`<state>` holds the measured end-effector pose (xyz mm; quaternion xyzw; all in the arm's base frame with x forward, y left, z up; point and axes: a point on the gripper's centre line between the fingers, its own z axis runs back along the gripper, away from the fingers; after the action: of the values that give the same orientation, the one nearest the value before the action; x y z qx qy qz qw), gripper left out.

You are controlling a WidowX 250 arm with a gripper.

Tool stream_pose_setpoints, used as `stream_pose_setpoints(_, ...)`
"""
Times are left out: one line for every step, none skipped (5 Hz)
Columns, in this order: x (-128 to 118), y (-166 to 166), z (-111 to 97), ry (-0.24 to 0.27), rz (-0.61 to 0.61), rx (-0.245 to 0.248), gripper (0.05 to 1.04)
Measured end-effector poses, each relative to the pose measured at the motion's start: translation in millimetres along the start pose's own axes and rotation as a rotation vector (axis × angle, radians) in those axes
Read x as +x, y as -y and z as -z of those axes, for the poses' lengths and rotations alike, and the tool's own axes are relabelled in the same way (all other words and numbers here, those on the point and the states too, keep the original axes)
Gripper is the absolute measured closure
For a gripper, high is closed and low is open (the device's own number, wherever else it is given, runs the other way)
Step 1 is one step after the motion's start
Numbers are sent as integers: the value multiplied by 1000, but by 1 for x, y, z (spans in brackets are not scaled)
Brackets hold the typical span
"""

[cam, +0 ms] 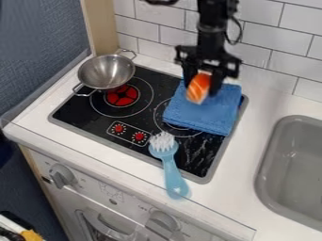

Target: Put the orange salmon in the silver pot

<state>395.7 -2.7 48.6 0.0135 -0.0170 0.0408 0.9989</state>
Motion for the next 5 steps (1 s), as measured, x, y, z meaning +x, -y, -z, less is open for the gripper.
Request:
stream_pose_setpoints(4,-34,-33,15,-156,37,489)
stream_pose_setpoints(2,-75,-40,1,-308,93,489)
stream_pose_setpoints(-2,-120,-45,3,-439,108,489)
stream_pose_setpoints(-11,-143,-37,-5,-505,124,489)
stream_pose_setpoints(-18,-148,-22,-3,-518,136,489)
